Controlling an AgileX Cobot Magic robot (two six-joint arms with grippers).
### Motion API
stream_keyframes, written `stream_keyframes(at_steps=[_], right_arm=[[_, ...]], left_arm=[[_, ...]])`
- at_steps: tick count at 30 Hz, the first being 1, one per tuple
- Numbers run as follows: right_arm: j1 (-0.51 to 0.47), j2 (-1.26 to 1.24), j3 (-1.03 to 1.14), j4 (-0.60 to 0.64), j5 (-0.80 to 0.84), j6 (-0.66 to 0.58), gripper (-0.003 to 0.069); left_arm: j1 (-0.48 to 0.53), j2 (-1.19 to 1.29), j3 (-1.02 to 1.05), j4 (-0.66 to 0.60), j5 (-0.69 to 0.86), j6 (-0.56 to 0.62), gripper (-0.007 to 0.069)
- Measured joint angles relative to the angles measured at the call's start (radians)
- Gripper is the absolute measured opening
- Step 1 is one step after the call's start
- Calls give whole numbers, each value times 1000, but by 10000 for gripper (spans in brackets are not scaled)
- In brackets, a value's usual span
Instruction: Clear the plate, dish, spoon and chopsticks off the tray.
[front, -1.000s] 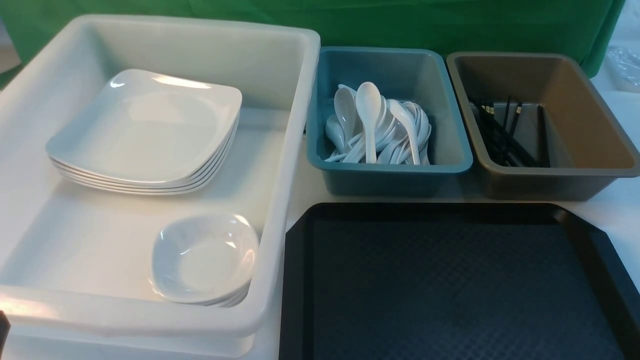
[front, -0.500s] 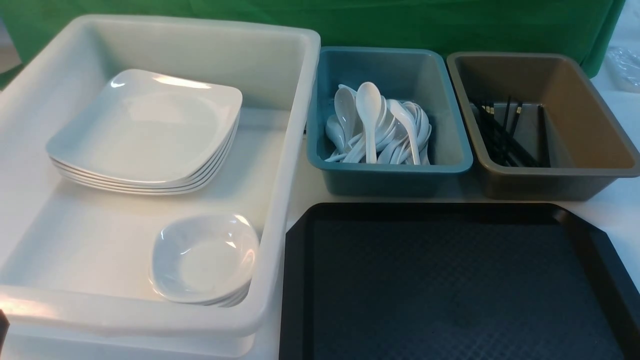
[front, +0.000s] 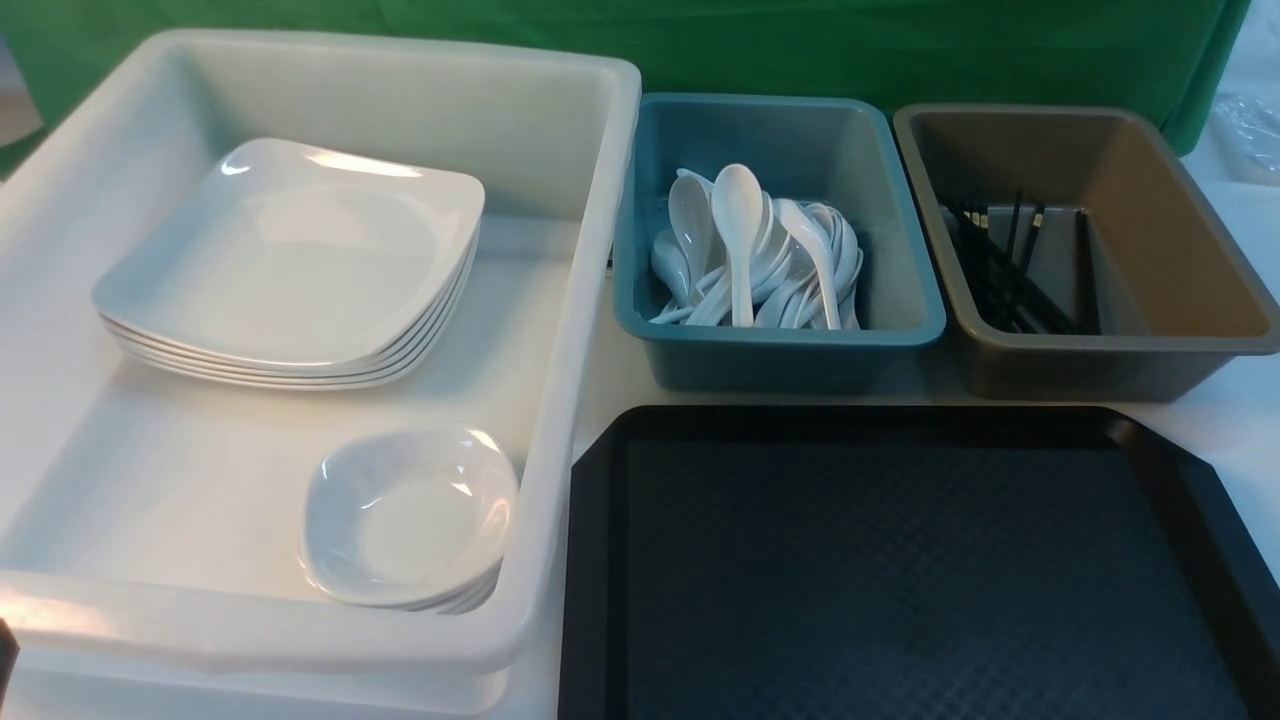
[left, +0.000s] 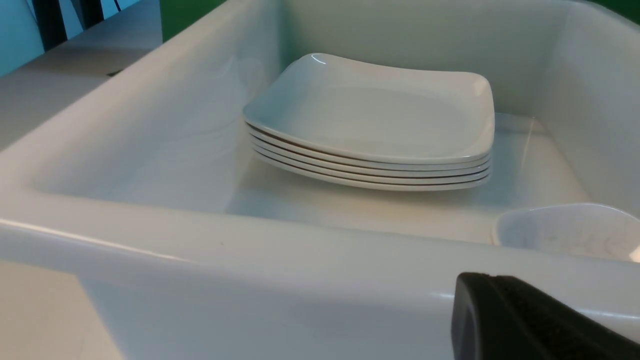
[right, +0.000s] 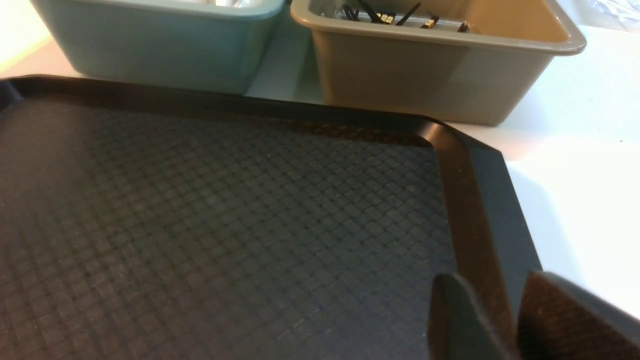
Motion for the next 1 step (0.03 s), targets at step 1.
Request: stream_keyframes(at_steps=[1], right_arm=[[0,0,0,0,0,0,235]], left_arm=[[0,0,0,-1,0,0,13]])
